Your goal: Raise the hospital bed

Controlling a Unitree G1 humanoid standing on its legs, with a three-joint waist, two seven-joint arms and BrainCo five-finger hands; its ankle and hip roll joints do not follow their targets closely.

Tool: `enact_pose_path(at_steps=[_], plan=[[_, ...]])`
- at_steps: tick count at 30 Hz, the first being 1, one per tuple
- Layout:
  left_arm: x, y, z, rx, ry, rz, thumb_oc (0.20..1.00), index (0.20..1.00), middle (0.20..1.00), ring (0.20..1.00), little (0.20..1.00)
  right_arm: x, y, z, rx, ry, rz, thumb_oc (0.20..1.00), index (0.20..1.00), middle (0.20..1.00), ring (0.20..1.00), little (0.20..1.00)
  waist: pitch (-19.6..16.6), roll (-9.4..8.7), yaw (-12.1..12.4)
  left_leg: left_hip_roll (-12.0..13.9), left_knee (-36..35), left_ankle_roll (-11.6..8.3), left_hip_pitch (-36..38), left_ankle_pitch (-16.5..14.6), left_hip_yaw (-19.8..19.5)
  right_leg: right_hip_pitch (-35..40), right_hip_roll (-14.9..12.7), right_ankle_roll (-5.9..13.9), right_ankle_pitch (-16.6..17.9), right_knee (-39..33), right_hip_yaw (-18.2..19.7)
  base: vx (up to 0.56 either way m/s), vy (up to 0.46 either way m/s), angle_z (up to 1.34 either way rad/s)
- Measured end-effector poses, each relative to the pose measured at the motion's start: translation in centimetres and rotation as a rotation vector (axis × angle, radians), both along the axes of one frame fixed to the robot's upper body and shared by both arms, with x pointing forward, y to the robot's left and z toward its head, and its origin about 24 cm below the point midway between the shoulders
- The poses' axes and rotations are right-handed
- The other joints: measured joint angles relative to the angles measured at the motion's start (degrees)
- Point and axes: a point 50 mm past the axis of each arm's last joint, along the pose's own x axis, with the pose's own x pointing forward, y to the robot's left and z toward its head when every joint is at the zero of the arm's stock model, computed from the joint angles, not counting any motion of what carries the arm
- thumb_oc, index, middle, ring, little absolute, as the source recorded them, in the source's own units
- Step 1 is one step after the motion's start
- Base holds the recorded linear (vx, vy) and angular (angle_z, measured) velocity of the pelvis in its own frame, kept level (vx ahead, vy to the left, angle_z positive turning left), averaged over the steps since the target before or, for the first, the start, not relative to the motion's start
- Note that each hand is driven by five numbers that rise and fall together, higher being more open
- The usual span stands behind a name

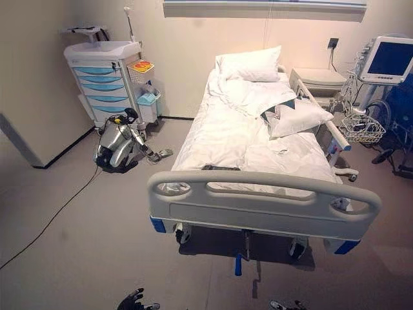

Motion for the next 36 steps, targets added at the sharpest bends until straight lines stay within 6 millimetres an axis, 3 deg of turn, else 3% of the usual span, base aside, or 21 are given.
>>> enact_pose_path(at_steps=[18,21,25,26,27,28,32,35,36], plan=[[-0.3,-0.3,-0.1,-0.02,0.008,0.007,1.0,1.0,1.0,1.0,1.0,0.0,0.0,0.0,0.005,0.0,0.001,1.0,1.0,1.0,1.0,1.0,0.5,0.44,0.0,0.2,0.0,-0.07,-0.1,0.0,-0.1,0.0,0.1,-0.1,-0.1,0.0,-0.1,0.01,-0.006,0.0],[1.0,-0.5,0.5,-0.043,-0.073,0.038,1.0,1.0,1.0,1.0,1.0,1.0,-0.1,0.3,0.013,-0.054,-0.022,1.0,1.0,1.0,1.0,1.0,0.8,0.75,0.0,0.2,0.0,0.2,-1.5,0.2,-0.2,-1.6,0.2,-0.1,-0.1,0.2,-0.1,-0.17,-0.009,0.01],[7.0,-2.1,3.8,-0.118,-0.374,0.008,1.0,1.0,1.0,1.0,1.0,6.0,0.1,1.8,0.047,-0.258,-0.063,1.0,1.0,1.0,1.0,1.0,4.8,1.78,-0.4,-0.4,1.0,0.65,-6.6,1.7,-1.3,-6.0,0.0,0.16,1.3,0.5,-0.3,-0.23,-0.02,0.1],[9.5,-2.9,6.0,-0.165,-0.51,-0.009,1.0,1.0,1.0,1.0,1.0,8.5,0.3,2.9,0.055,-0.349,-0.048,1.0,1.0,1.0,1.0,1.0,7.8,2.61,-0.5,-0.8,1.6,0.33,-8.7,2.6,-1.9,-7.6,0.0,0.42,2.2,0.6,-0.4,-0.16,-0.031,0.15],[10.3,-3.2,6.9,-0.181,-0.563,-0.029,1.0,1.0,1.0,1.0,1.0,9.2,0.2,3.3,0.056,-0.379,-0.039,1.0,1.0,1.0,1.0,1.0,8.7,2.67,-0.9,-0.8,1.5,0.59,-9.5,2.9,-1.9,-8.2,-0.1,0.38,2.4,0.6,-0.4,-0.18,-0.026,0.19],[12.0,-3.5,8.5,-0.206,-0.653,-0.041,1.0,1.0,1.0,1.0,1.0,11.2,0.3,4.3,0.058,-0.443,-0.022,1.0,1.0,1.0,1.0,1.0,10.6,3.73,-1.1,-1.1,1.8,0.54,-11.6,3.5,-2.1,-10.0,-0.1,0.54,3.1,0.5,-0.4,-0.17,-0.027,0.09],[15.9,-3.4,12.8,-0.219,-0.846,-0.087,1.0,1.0,1.0,1.0,1.0,16.5,1.2,7.4,0.058,-0.612,0.049,1.0,1.0,1.0,1.0,1.0,15.5,5.57,-1.3,-1.0,2.3,0.8,-17.7,4.5,-2.4,-16.6,-0.3,0.22,4.1,1.8,-0.3,-0.12,-0.022,-0.03],[17.7,-4.0,15.9,-0.239,-0.976,-0.125,1.0,1.0,1.0,1.0,1.0,19.2,2.1,9.5,0.064,-0.713,0.094,1.0,1.0,1.0,1.0,1.0,18.7,5.61,-1.3,-1.0,2.5,0.63,-19.7,4.8,-1.7,-19.7,-0.2,0.12,4.2,3.0,0.2,-0.11,-0.016,-0.13],[18.3,-4.5,17.8,-0.256,-1.059,-0.155,1.0,1.0,1.0,1.0,1.0,20.2,2.4,10.6,0.061,-0.764,0.114,1.0,1.0,1.0,1.0,1.0,20.2,5.53,-1.4,-1.1,2.9,0.63,-21.3,5.0,-1.6,-21.7,-0.4,-0.1,4.1,4.1,0.3,-0.08,-0.002,-0.09]])
